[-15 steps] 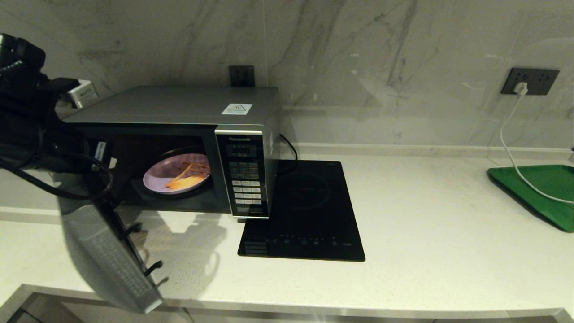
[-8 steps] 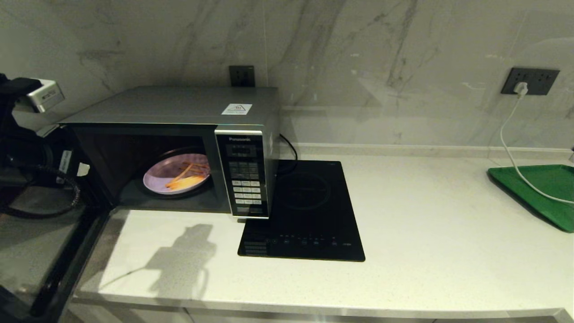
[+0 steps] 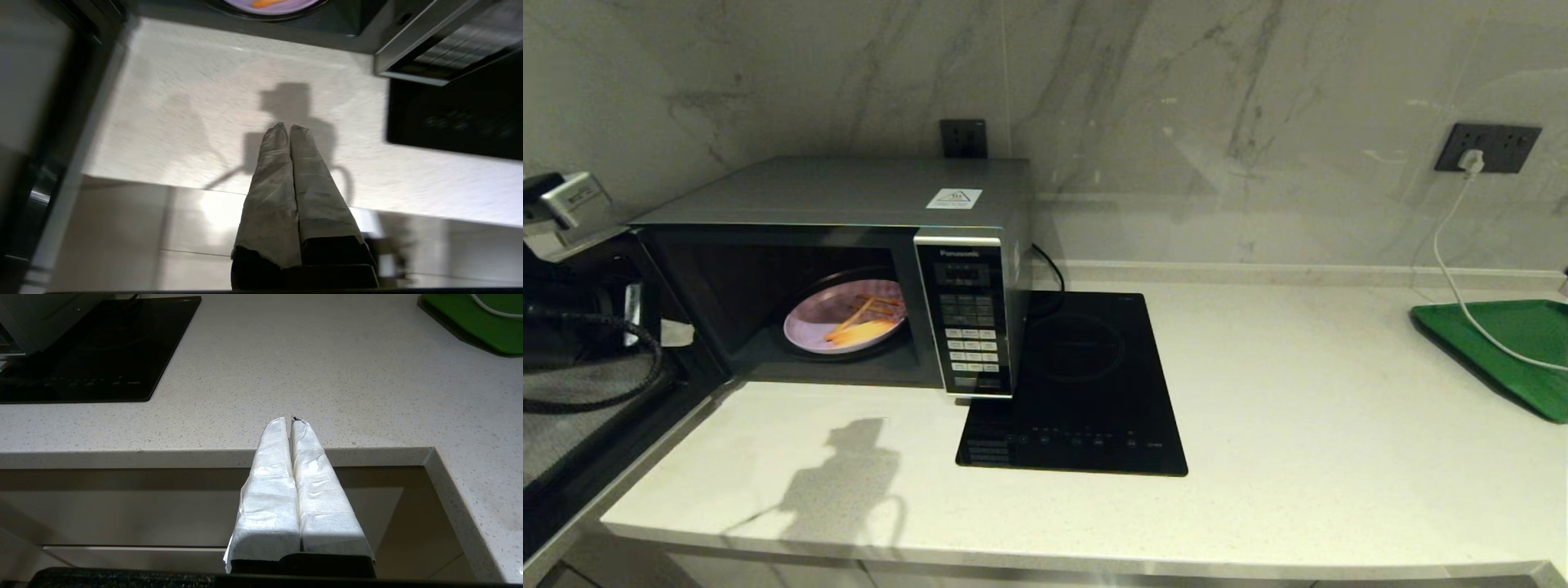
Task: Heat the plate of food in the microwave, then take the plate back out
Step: Open the microwave oven, then take the plate out of the microwave
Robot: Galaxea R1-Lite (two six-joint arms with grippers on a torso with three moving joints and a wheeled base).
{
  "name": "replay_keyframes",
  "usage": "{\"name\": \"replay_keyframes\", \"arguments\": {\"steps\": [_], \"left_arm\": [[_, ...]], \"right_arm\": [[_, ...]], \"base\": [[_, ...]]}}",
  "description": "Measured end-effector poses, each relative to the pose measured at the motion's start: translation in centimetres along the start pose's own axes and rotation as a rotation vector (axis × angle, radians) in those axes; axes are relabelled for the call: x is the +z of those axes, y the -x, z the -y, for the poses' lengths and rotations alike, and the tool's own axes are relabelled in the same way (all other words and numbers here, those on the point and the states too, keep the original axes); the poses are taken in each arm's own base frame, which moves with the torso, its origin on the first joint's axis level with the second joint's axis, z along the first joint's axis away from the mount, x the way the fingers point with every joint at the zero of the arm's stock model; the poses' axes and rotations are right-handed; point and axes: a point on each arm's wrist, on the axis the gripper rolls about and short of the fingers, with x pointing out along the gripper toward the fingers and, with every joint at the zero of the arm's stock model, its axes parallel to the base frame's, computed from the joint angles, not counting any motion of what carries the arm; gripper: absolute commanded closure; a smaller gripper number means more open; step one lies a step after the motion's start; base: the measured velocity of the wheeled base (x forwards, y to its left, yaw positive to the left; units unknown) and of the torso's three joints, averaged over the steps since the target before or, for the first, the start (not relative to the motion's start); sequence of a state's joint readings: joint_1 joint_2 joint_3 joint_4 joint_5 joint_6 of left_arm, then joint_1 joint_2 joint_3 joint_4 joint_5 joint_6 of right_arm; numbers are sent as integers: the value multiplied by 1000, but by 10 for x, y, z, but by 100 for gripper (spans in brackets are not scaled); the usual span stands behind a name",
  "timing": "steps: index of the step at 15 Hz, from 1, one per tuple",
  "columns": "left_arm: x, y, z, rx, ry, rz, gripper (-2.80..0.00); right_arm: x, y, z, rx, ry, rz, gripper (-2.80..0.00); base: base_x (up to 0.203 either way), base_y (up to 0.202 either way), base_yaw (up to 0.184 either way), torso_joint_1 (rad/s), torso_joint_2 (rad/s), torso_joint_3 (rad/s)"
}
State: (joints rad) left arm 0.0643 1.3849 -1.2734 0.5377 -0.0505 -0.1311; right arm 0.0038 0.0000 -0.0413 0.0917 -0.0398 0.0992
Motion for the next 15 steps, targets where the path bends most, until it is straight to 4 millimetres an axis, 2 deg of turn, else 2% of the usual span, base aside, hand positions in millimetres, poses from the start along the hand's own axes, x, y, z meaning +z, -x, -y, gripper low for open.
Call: {"name": "replay_keyframes", "arguments": {"steps": [4, 7, 9, 15], "left_arm": [[-4, -4, -4, -153, 458, -79, 0], [-8, -17, -12, -223, 768, -145, 0], [-5, -24, -25, -215, 856, -82, 0], [-6, -23, -84, -56, 894, 64, 0]], "right_arm": [[0, 0, 0, 1, 0, 0, 0], [0, 0, 0, 0, 0, -1, 0], [0, 0, 0, 0, 0, 0, 0], [0, 0, 0, 0, 0, 0, 0]], "base": [[0, 0, 0, 0, 0, 0], [0, 0, 0, 0, 0, 0], [0, 0, 0, 0, 0, 0], [0, 0, 0, 0, 0, 0]]}}
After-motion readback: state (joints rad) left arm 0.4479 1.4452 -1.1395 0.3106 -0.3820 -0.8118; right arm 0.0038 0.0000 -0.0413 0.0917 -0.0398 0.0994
